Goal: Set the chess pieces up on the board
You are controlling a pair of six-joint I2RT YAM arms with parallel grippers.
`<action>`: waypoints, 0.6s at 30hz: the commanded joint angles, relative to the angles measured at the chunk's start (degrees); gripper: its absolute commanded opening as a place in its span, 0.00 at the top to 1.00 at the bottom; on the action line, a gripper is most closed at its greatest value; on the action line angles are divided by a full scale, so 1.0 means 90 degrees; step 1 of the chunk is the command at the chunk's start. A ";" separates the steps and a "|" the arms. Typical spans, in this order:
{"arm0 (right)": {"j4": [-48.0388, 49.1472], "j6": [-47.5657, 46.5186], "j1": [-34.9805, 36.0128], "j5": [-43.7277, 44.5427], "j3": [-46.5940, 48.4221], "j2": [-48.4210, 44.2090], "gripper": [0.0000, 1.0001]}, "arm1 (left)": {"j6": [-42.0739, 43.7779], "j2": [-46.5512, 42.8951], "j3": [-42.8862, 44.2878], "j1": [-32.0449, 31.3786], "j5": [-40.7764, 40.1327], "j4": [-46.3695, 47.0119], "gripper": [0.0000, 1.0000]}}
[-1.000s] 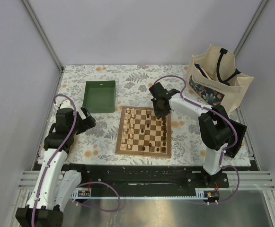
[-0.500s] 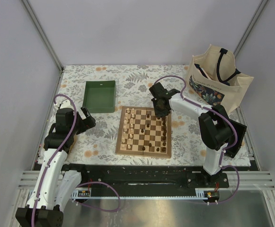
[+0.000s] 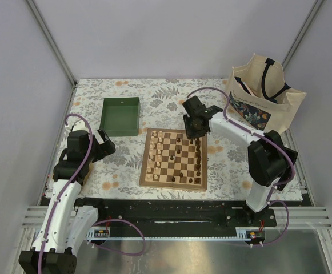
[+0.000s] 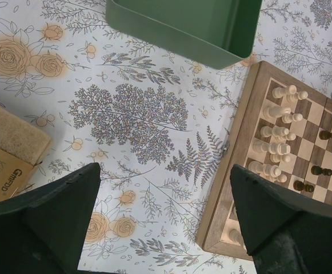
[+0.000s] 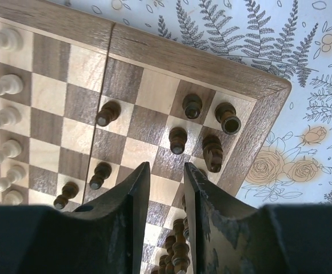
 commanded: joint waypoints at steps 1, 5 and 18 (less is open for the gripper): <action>0.0098 0.0022 -0.0023 -0.0244 0.0282 -0.0441 0.60 | 0.0029 0.0006 0.0079 0.0029 0.0049 0.0342 0.01; 0.0118 0.0071 0.0007 -0.0371 0.0380 -0.0392 0.59 | 0.0039 0.0035 0.0089 0.0029 0.0098 0.0332 0.01; -0.0107 0.0061 0.0231 -0.0537 0.1093 0.0408 0.55 | 0.0029 -0.0024 0.0079 0.0029 0.0079 0.0332 0.01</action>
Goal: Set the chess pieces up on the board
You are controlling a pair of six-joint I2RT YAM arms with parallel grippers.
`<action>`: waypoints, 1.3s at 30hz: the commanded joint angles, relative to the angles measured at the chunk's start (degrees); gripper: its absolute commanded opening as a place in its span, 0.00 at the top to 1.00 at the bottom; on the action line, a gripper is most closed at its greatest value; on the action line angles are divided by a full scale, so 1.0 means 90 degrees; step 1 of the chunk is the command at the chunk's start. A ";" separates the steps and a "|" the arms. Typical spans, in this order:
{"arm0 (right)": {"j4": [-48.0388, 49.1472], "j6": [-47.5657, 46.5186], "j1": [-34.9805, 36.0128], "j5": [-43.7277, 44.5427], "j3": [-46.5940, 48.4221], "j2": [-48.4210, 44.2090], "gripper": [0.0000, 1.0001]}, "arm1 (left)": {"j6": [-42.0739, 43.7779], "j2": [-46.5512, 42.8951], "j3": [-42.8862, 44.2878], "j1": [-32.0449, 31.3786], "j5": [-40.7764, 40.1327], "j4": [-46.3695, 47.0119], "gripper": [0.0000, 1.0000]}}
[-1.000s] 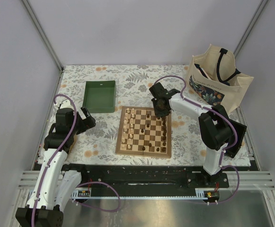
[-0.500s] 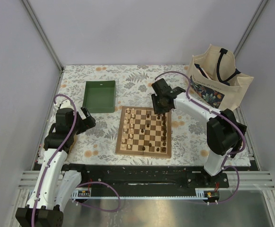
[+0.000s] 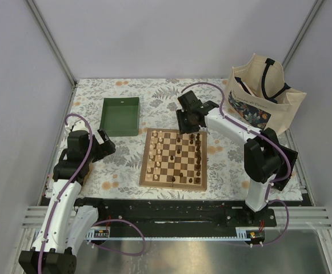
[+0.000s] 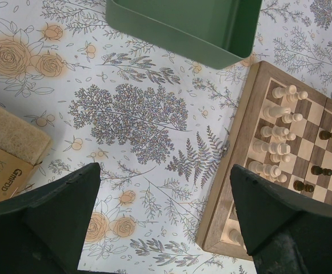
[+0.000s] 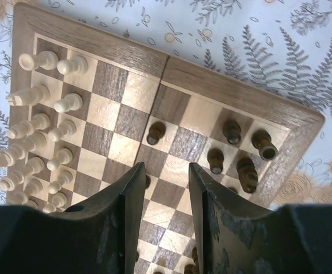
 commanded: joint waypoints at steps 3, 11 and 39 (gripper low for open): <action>-0.0083 -0.0031 0.0166 -0.0141 0.0537 0.0390 0.53 | 0.0029 -0.0033 0.0079 0.0031 0.0069 0.0342 0.01; -0.0210 -0.0012 0.0293 -0.0112 0.0918 0.0897 0.53 | 0.0029 -0.0014 0.0079 0.0031 0.0049 0.0332 0.01; -0.0366 0.0047 0.0313 0.0064 0.1124 0.1406 0.71 | 0.0029 -0.0024 0.0089 0.0031 0.0059 0.0332 0.01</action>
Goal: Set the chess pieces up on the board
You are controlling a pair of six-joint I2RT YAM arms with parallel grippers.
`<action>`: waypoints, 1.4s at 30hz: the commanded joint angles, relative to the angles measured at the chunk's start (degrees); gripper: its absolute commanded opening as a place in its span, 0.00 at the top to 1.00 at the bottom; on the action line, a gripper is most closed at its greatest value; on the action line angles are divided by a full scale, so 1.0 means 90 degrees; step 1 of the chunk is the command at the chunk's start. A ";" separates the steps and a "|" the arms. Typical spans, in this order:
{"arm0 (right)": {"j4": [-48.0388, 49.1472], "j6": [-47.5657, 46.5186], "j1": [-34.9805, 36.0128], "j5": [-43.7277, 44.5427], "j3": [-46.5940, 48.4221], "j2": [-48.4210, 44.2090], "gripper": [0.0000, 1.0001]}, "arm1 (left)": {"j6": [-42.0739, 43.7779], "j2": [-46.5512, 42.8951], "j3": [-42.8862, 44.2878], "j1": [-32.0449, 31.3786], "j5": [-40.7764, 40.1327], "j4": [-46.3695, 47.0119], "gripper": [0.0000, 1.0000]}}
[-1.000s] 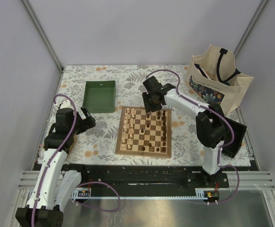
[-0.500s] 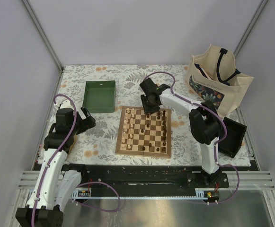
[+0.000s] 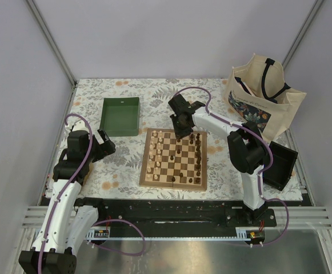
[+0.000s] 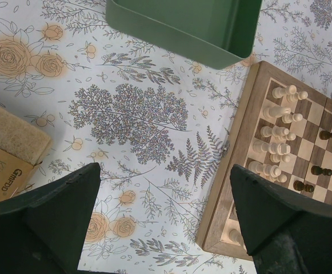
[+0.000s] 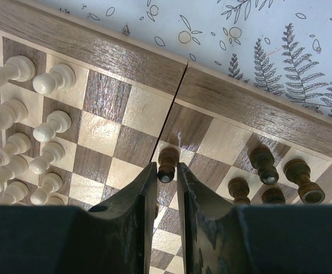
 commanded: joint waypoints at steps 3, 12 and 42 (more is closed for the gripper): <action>-0.0033 0.0001 0.0075 0.0076 0.0208 0.0053 0.71 | 0.0029 -0.0021 0.0079 0.0029 0.0049 0.0332 0.01; -0.0043 0.0001 0.0075 0.0047 0.0237 0.0121 0.67 | 0.0029 -0.0021 0.0079 0.0029 0.0049 0.0332 0.01; 0.0143 -0.0019 0.0075 0.0437 -0.1637 -0.1871 0.81 | 0.0029 -0.0011 0.0089 0.0029 0.0098 0.0342 0.01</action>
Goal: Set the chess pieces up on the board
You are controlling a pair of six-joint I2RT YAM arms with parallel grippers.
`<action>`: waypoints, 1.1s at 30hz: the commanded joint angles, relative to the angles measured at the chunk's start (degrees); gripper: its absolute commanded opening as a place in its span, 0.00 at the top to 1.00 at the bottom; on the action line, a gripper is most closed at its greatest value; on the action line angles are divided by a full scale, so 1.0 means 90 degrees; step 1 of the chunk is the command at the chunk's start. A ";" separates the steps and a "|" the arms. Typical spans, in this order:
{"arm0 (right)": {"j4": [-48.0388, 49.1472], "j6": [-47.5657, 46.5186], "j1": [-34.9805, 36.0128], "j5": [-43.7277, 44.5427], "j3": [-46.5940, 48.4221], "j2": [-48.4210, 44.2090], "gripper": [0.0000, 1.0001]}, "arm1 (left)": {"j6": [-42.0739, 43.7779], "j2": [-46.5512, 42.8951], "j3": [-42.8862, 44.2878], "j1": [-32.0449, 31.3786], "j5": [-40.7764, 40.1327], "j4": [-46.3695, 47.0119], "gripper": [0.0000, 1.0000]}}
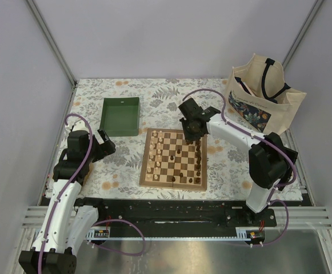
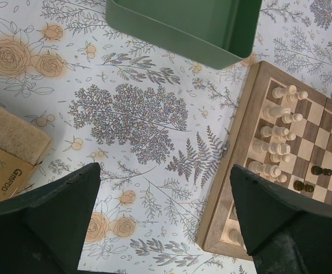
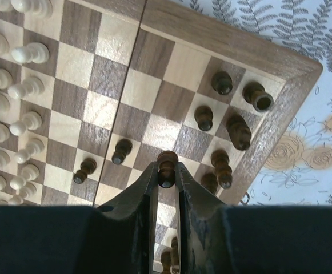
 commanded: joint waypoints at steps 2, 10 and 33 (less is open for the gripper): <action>0.0174 0.0013 0.0070 0.0163 -0.0404 -0.0275 0.81 | 0.0029 -0.0002 0.0089 0.0031 0.0098 0.0332 0.01; 0.0223 -0.0075 0.0050 0.0192 -0.0512 -0.0139 0.81 | 0.0029 -0.0011 0.0099 0.0031 0.0098 0.0332 0.01; 0.0380 -0.0017 -0.0077 0.0358 -0.0620 0.0145 0.80 | 0.0029 0.0018 0.0089 0.0031 0.0108 0.0332 0.01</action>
